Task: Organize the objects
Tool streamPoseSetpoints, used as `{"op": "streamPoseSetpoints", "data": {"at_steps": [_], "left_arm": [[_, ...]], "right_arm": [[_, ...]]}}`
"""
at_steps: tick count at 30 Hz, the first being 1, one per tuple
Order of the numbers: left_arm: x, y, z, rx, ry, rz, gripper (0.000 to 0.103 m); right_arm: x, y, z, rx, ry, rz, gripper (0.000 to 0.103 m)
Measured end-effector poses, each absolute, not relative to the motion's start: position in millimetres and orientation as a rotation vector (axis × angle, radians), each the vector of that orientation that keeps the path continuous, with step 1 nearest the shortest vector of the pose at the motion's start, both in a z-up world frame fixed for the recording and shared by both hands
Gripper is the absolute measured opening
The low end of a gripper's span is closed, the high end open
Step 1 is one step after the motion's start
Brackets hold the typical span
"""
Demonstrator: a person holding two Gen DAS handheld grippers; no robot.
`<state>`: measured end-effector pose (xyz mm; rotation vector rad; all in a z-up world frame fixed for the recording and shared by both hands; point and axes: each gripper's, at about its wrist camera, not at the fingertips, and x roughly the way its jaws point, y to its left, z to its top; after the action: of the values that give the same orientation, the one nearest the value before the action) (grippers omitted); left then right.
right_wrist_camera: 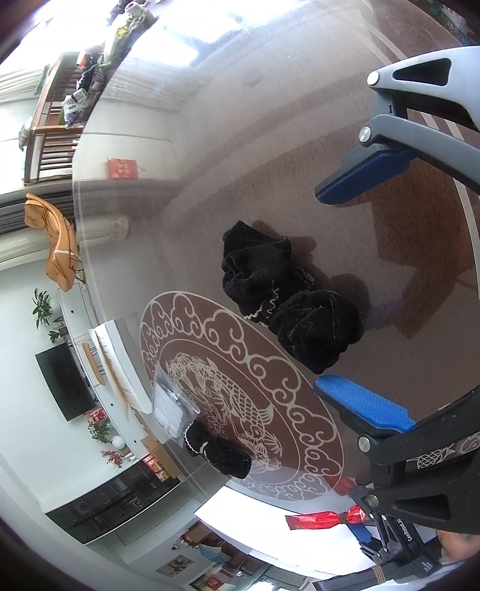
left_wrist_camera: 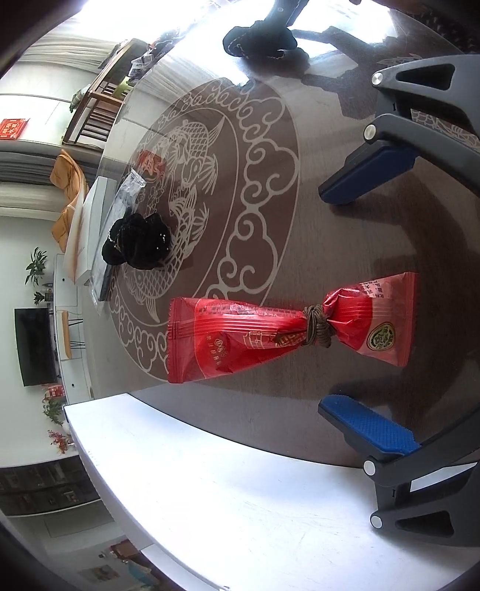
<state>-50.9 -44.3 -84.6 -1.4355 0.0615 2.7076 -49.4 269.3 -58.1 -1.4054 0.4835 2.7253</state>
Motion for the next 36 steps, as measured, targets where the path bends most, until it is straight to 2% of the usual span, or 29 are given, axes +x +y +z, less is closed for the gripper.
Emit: {"op": "streamPoseSetpoints", "data": {"at_steps": [12, 18, 22, 36], "left_arm": [[-50, -45, -84, -1.435, 0.062, 2.708, 0.103], [-50, -45, -84, -1.435, 0.062, 2.708, 0.103], [-50, -45, -85, -1.435, 0.062, 2.708, 0.103], [-50, -45, -84, -1.435, 0.062, 2.708, 0.103]], "right_arm": [[-67, 243, -63, -1.477, 0.375, 2.808, 0.096], [-78, 208, -61, -1.494, 0.037, 2.889, 0.096], [-75, 198, -65, -1.5, -0.076, 2.887, 0.096], [-72, 190, -76, -1.509, -0.093, 2.855, 0.103]]}}
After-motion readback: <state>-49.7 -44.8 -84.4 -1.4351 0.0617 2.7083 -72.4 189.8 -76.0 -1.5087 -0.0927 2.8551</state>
